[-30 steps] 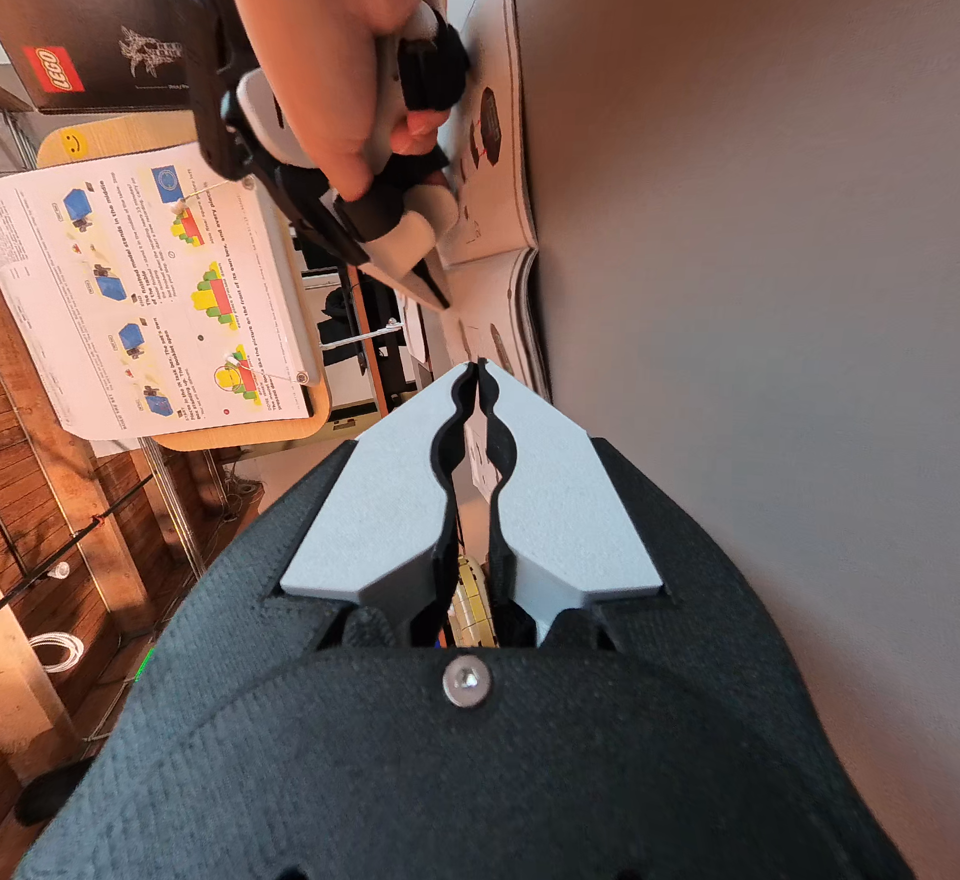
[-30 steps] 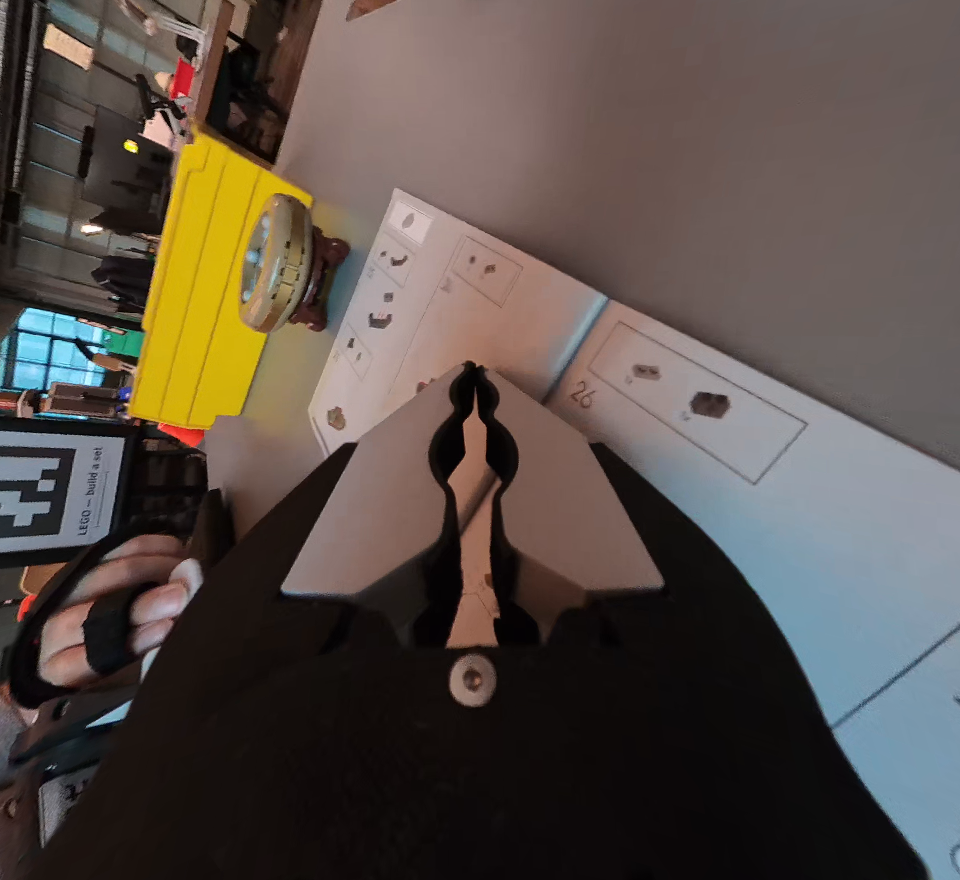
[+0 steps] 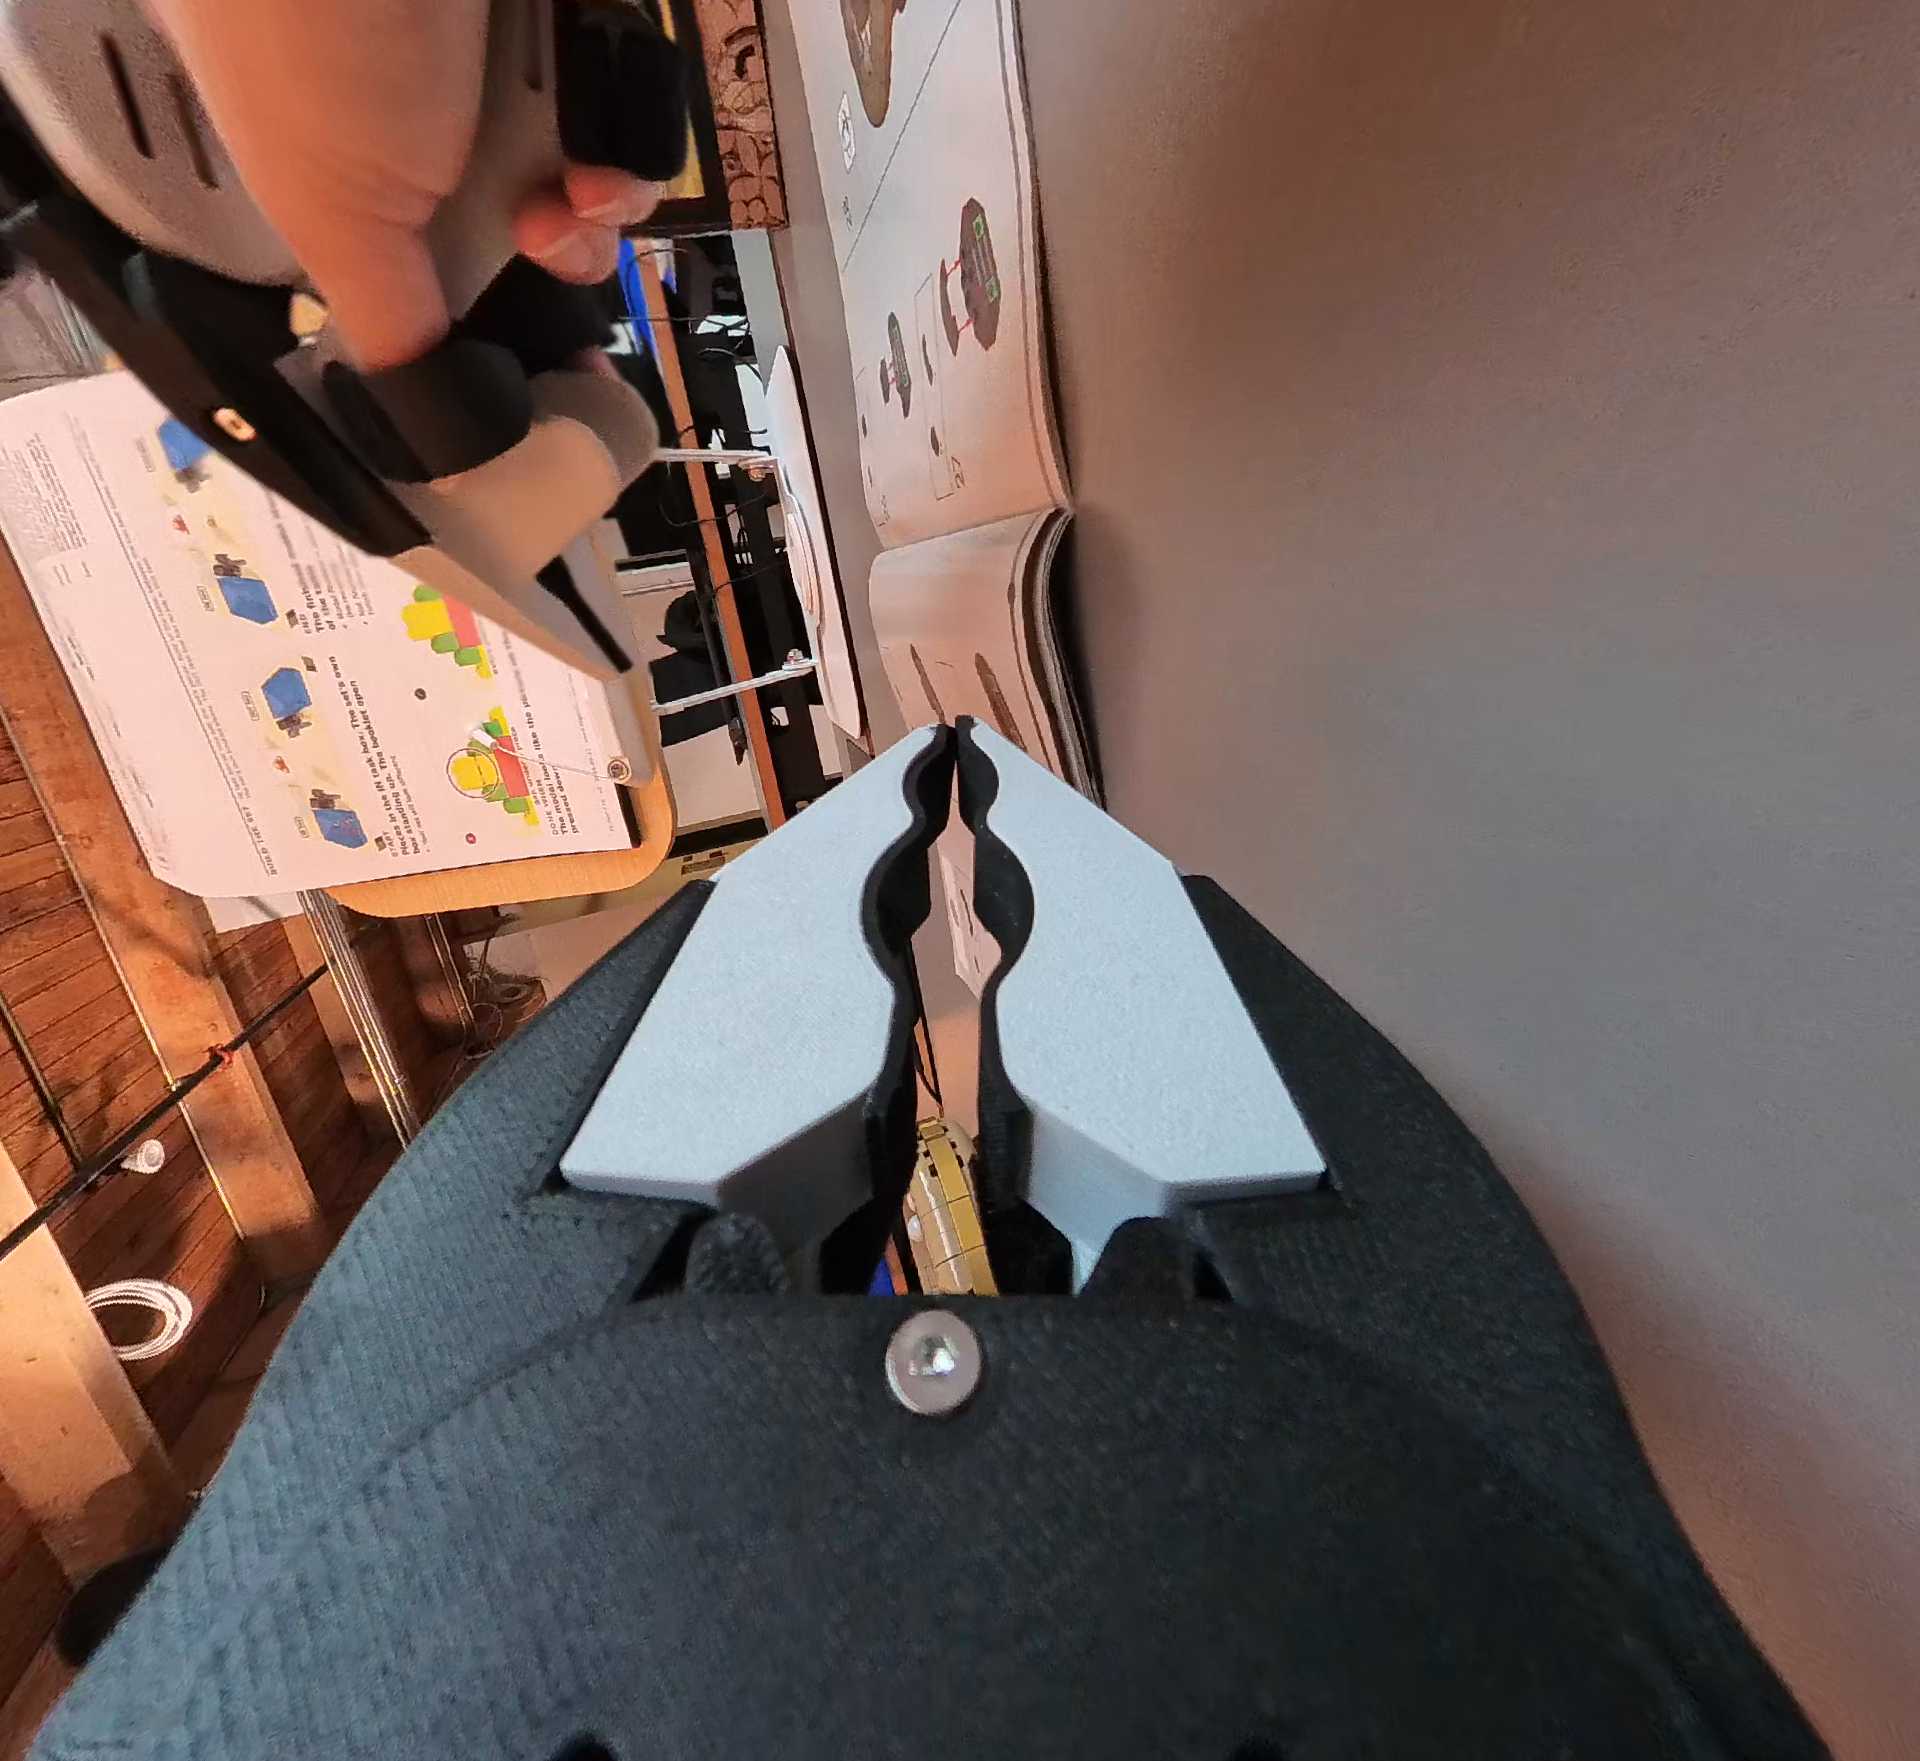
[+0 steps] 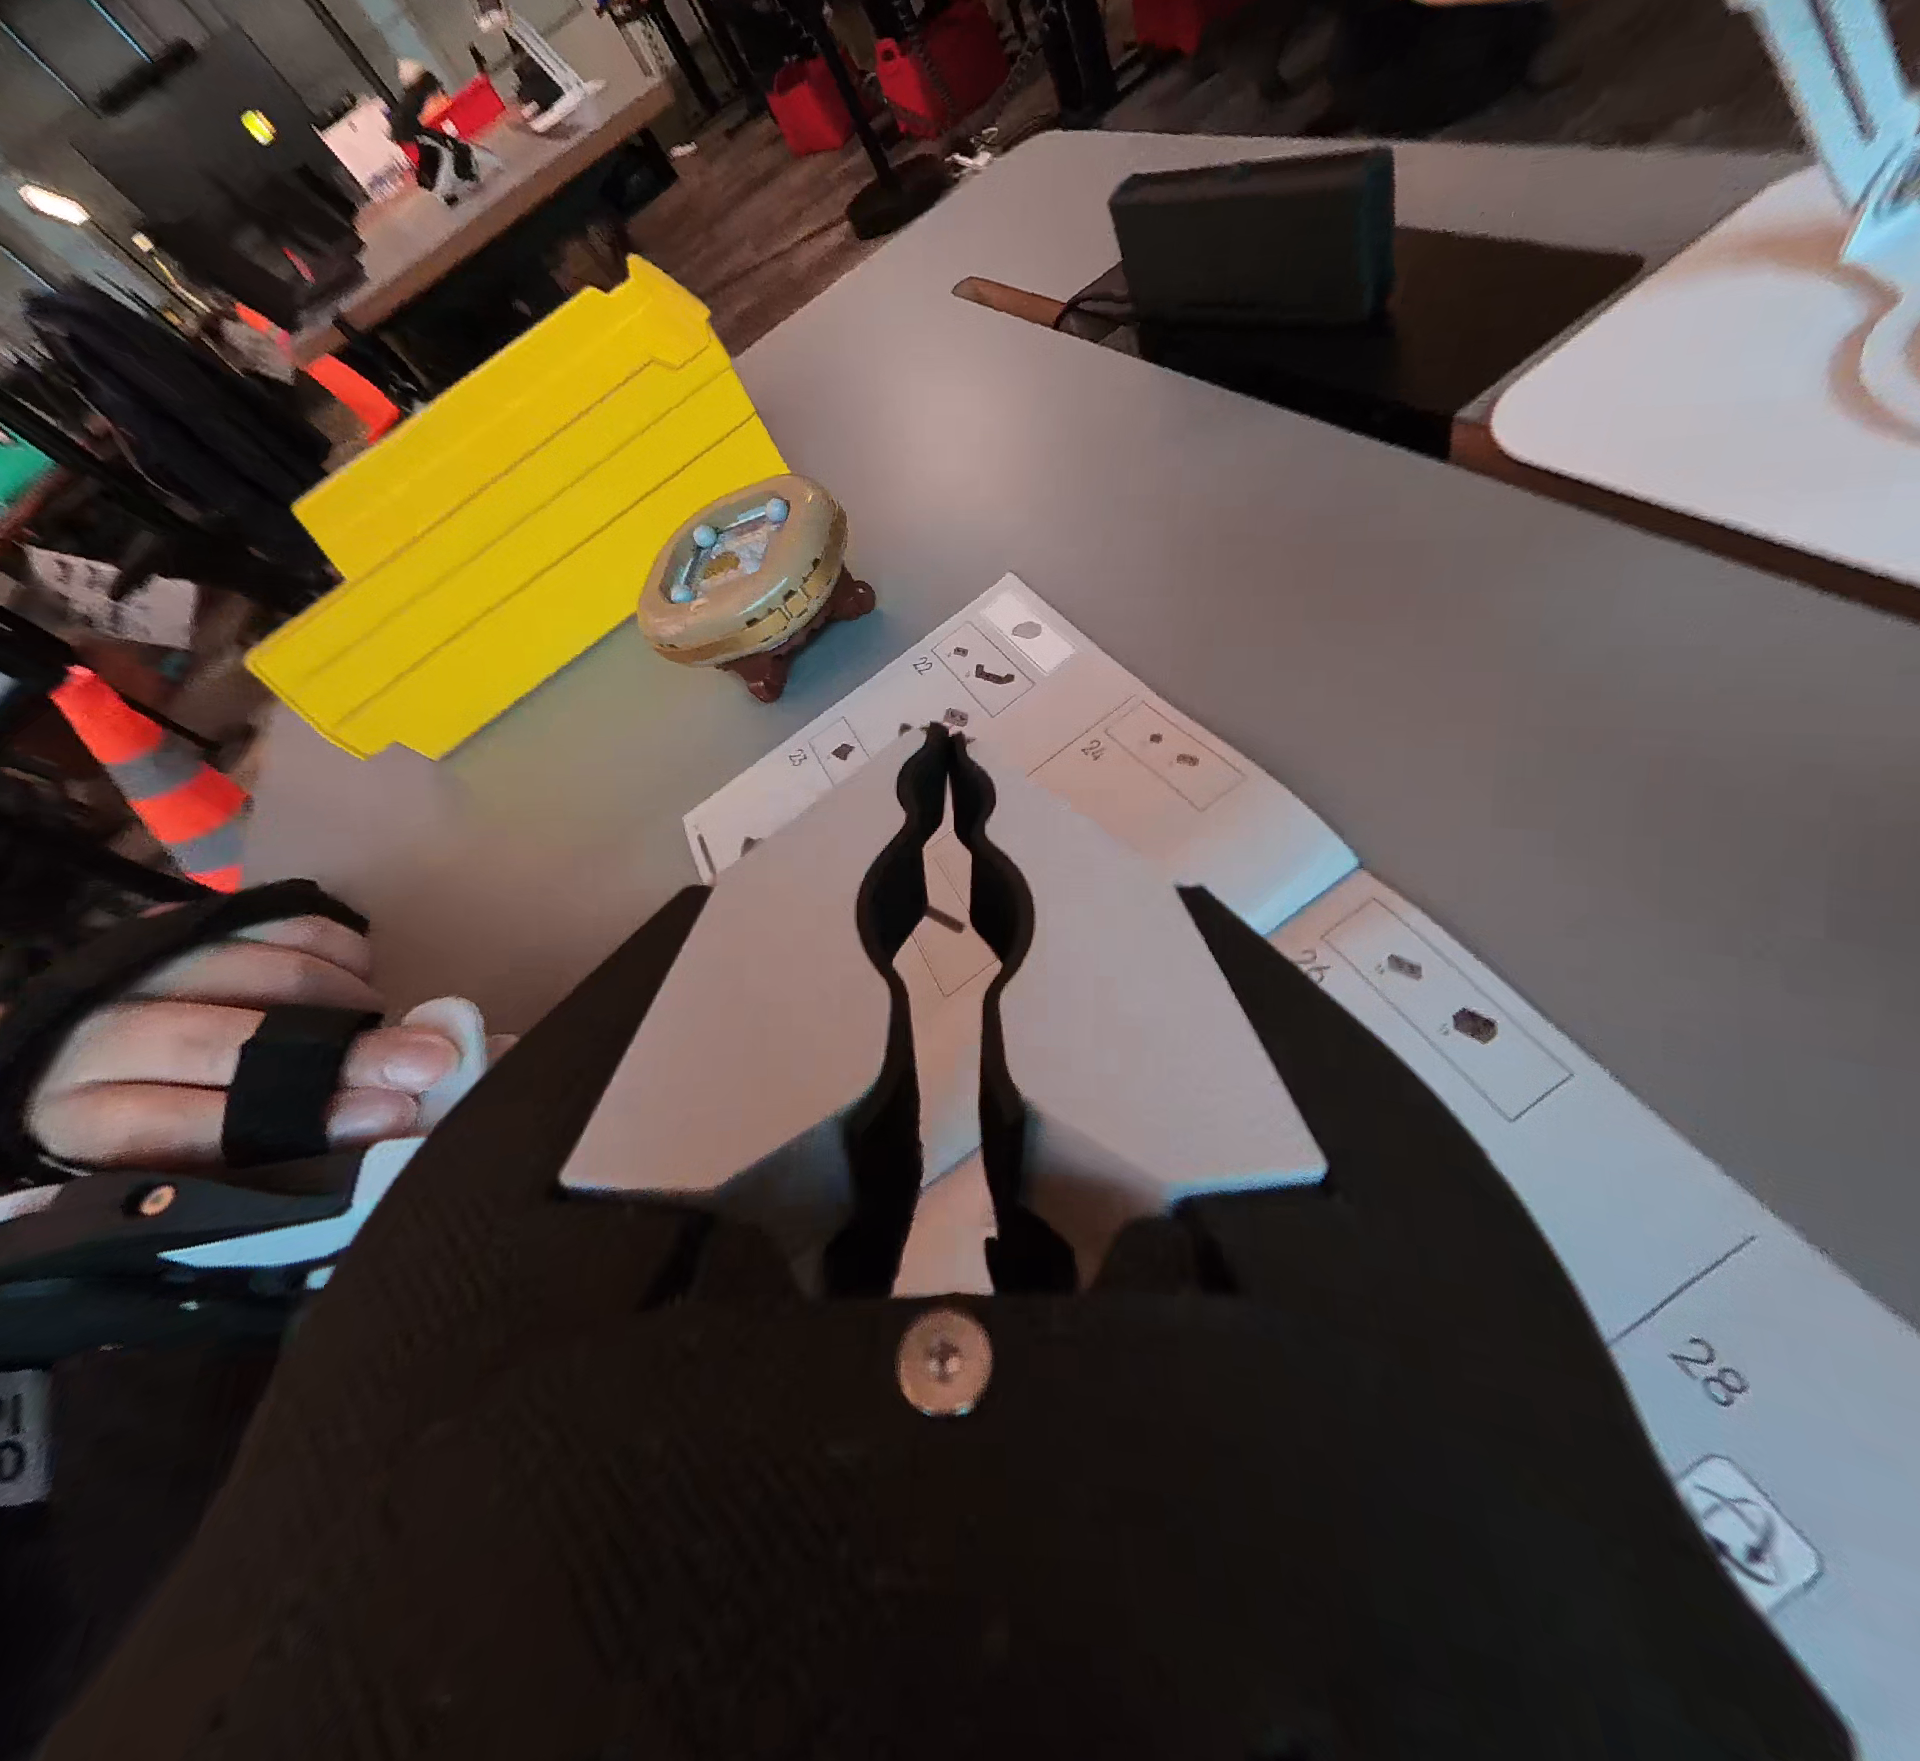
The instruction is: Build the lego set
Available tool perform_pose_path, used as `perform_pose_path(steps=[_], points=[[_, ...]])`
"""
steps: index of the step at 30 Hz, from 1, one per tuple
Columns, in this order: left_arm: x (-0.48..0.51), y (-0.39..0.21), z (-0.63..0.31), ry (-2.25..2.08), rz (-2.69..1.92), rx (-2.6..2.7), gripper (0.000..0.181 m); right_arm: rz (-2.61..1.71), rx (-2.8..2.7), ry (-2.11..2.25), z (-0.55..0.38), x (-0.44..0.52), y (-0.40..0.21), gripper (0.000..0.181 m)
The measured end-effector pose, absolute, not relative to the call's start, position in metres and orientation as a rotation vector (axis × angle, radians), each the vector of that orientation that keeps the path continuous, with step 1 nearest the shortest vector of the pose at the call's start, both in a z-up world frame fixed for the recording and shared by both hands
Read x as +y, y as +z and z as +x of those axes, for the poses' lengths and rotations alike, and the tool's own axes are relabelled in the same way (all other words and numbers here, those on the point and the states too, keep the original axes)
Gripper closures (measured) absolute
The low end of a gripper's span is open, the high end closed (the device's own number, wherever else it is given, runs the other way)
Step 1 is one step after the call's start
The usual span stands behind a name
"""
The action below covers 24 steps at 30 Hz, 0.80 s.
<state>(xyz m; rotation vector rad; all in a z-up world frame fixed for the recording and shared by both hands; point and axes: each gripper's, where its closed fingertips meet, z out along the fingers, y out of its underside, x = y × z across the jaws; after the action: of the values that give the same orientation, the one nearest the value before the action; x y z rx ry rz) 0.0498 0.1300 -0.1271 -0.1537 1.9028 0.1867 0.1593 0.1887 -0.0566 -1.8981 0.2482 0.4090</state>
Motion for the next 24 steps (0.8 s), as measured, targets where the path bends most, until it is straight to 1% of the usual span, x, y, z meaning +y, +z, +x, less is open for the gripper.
perform_pose_path(steps=[7,12,18,24], points=[[0.13,-0.129,0.05,0.194,-0.155,1.905,0.181,-1.884,0.066,0.095,0.149,0.187,-0.026,0.181],[0.13,-0.128,0.05,0.191,-0.155,1.901,0.181,-1.786,-0.039,-0.138,0.146,0.178,0.015,0.181],[0.129,-0.13,0.05,0.199,-0.149,1.906,0.181,-1.587,-0.119,-0.195,0.128,0.156,0.079,0.163],[0.133,-0.135,0.05,0.222,-0.15,1.916,0.181,-1.508,-0.204,-0.289,0.113,0.142,0.112,0.161]])
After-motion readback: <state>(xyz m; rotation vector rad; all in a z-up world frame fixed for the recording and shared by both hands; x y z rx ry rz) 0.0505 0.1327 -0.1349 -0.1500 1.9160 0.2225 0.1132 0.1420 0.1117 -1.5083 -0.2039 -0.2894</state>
